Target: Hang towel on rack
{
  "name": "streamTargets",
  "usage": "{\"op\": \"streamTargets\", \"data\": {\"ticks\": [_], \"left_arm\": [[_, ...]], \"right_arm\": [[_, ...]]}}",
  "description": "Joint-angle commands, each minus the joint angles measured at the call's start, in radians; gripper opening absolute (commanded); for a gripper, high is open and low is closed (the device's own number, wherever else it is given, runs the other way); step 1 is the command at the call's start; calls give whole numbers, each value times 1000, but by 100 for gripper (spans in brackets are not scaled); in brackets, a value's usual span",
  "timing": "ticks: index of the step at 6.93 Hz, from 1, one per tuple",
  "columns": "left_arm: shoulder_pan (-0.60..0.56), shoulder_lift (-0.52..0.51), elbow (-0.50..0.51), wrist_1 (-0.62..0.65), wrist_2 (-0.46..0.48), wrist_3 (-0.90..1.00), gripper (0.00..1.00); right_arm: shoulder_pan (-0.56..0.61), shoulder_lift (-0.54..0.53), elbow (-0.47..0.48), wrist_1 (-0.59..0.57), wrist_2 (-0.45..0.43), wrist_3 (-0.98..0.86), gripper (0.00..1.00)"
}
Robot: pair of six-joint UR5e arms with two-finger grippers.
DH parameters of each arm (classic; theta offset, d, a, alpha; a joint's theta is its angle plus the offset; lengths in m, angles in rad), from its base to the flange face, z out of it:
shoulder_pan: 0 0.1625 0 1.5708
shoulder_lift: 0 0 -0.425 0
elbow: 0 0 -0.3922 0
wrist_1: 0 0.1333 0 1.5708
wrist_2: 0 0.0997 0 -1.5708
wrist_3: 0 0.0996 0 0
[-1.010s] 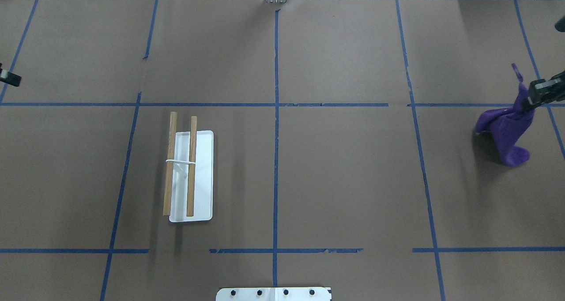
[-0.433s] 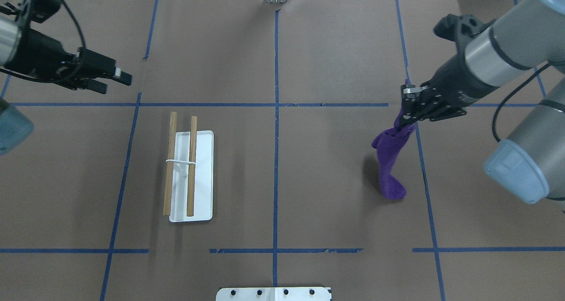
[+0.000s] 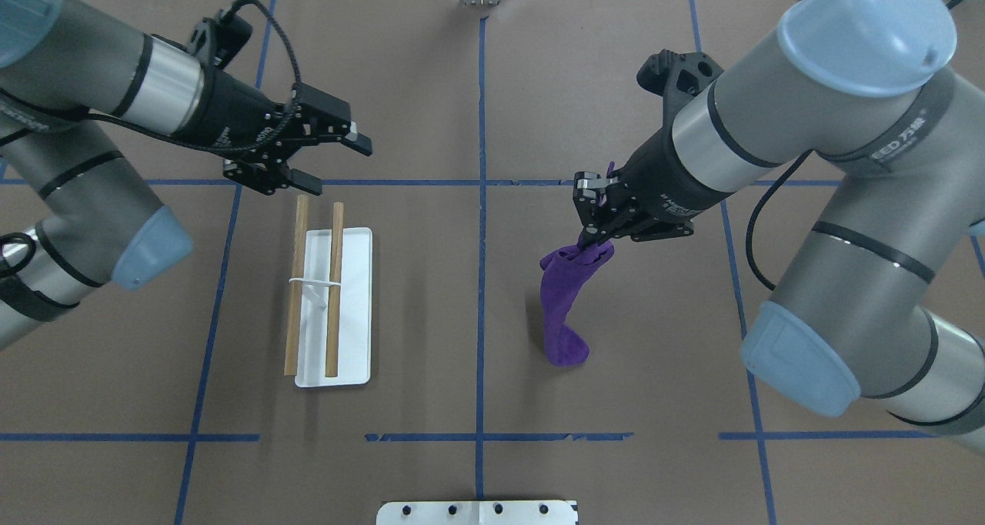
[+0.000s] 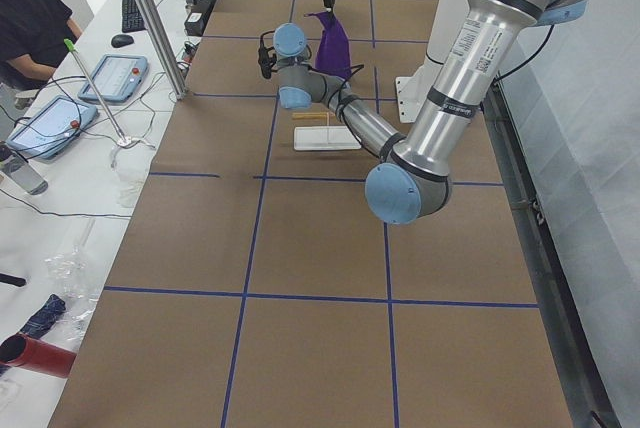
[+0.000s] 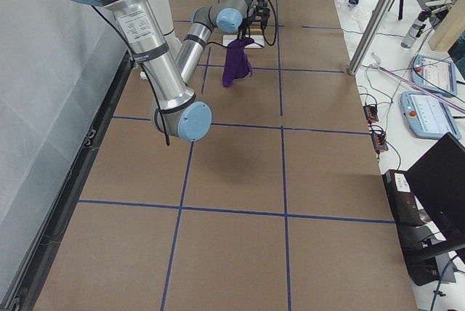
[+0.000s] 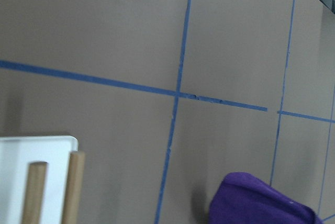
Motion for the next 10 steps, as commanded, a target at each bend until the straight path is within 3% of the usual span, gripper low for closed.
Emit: {"op": "streamTargets", "data": {"ticks": [1, 5, 8, 10], "left_arm": [[41, -61, 2, -1, 4, -120, 100], [94, -156, 40, 1, 4, -252, 96], [125, -183, 42, 1, 7, -251, 83], [180, -192, 46, 1, 83, -248, 79]], "right_arm": [[-66, 32, 1, 34, -58, -7, 0], [-100, 60, -20, 47, -63, -191, 0], [-100, 66, -31, 47, -63, -273, 0], [-100, 69, -30, 47, -63, -273, 0]]}}
